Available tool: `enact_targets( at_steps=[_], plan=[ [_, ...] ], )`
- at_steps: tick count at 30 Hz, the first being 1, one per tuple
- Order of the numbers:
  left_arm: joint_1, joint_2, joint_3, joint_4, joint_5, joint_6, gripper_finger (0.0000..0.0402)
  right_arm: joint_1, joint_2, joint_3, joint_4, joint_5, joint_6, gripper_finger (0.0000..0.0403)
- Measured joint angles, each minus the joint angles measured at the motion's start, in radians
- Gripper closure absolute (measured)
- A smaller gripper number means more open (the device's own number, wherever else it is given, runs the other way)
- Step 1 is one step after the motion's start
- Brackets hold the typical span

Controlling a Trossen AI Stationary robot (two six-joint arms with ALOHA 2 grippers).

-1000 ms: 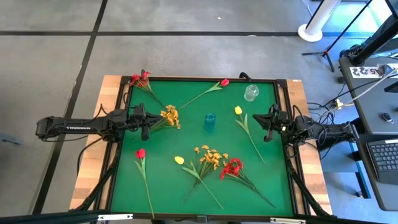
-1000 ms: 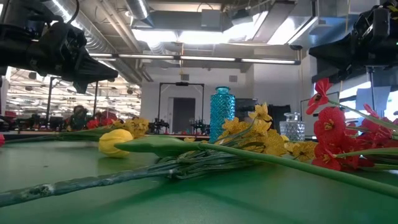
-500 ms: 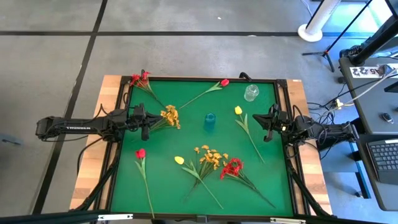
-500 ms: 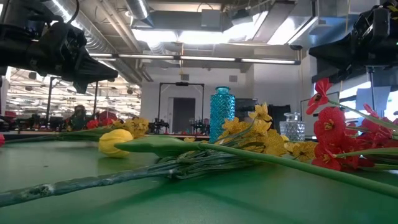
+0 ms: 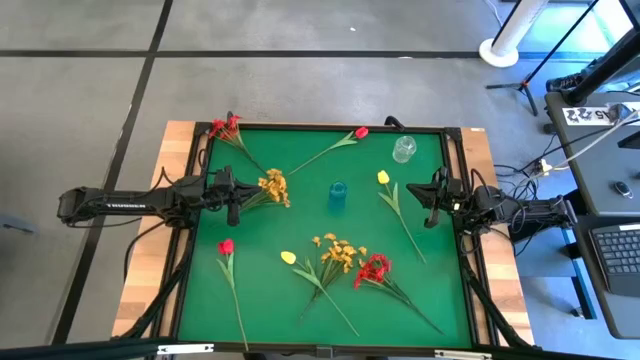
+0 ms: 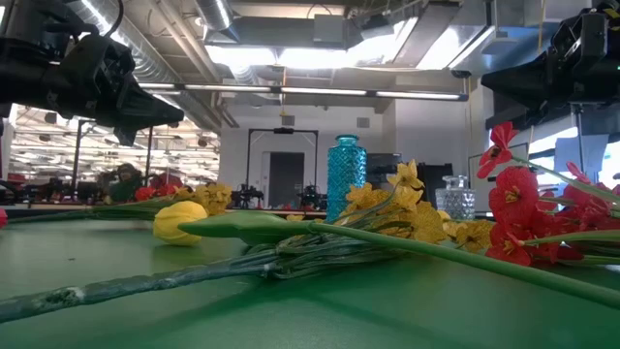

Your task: Sort flowers into vase by color

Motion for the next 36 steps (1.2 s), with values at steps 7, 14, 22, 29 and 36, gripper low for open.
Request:
enact_targets(
  at_steps=[7,14,22,29,36],
  plan=[
    [0.0,0.0,0.0,0.0,0.0,0.0,0.0399,0.0,0.0,0.0,0.0,0.0,0.0,0.0397],
    [0.0,0.0,0.0,0.0,0.0,0.0,0.0399,0.0,0.0,0.0,0.0,0.0,0.0,0.0397],
    [0.0,0.0,0.0,0.0,0.0,0.0,0.0399,0.0,0.0,0.0,0.002,0.0,0.0,0.0397],
    [0.0,0.0,0.0,0.0,0.0,0.0,0.0399,0.0,0.0,0.0,0.151,-0.011,0.048,0.0397],
    [0.0,0.0,0.0,0.0,0.0,0.0,0.0399,0.0,0.078,0.094,0.074,-0.041,0.126,0.0397]
  ],
)
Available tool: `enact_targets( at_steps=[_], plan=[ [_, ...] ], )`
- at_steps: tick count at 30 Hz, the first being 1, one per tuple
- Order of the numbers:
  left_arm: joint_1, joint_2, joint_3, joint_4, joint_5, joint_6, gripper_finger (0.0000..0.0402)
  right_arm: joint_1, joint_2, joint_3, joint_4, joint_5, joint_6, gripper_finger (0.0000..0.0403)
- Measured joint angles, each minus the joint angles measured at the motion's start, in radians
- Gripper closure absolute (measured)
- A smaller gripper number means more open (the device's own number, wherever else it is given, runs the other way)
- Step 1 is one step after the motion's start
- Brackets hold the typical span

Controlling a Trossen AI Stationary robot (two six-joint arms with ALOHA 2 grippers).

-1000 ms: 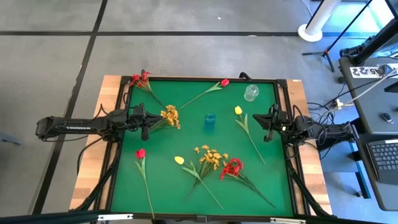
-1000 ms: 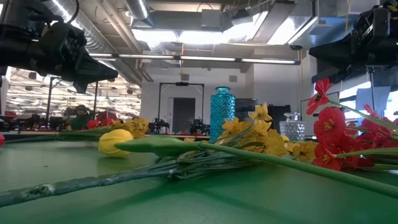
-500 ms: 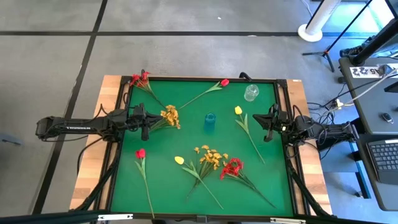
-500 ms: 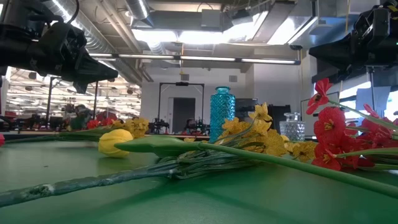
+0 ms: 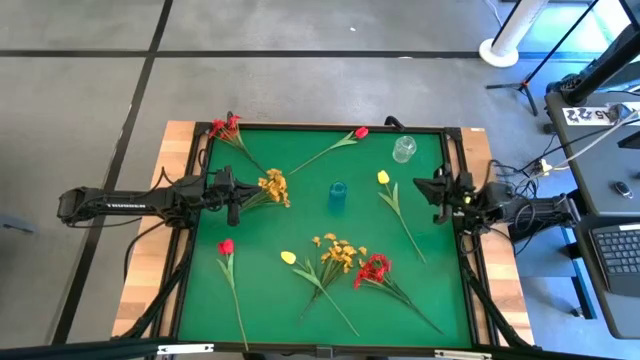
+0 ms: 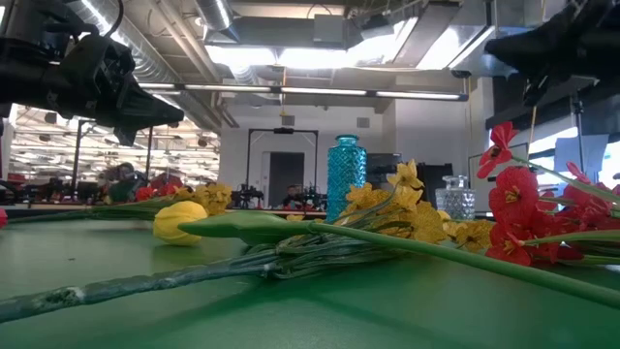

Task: Sort flowers into vase by color
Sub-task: Put the top yellow flower into the blue crystal vase

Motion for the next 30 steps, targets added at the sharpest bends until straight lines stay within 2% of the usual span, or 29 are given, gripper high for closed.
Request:
enact_targets(
  at_steps=[6,12,15,18,23,26,30],
  plan=[
    [0.0,0.0,0.0,0.0,0.0,0.0,0.0399,0.0,0.236,0.156,-0.322,0.062,0.105,0.0397],
    [0.0,0.0,0.0,0.0,0.0,0.0,0.0399,0.0,0.478,0.287,-0.59,0.061,0.201,0.0397],
    [0.0,0.0,0.0,0.0,0.0,0.0,0.0399,0.0,0.583,0.305,-0.681,0.059,0.225,0.0397],
    [0.0,0.0,0.0,0.0,0.0,0.0,0.0399,0.0,0.662,0.306,-0.76,0.089,0.319,0.0397],
    [0.0,0.0,0.0,0.0,0.0,0.0,0.0399,0.0,0.755,0.307,-0.808,0.093,0.397,0.0395],
    [0.0,0.0,0.0,0.0,0.0,0.0,0.0399,0.0,0.797,0.307,-0.797,0.082,0.414,0.0369],
    [0.0,0.0,0.0,0.0,0.0,0.0,0.0399,0.0,0.856,0.308,-0.769,0.07,0.417,0.0299]
  ],
)
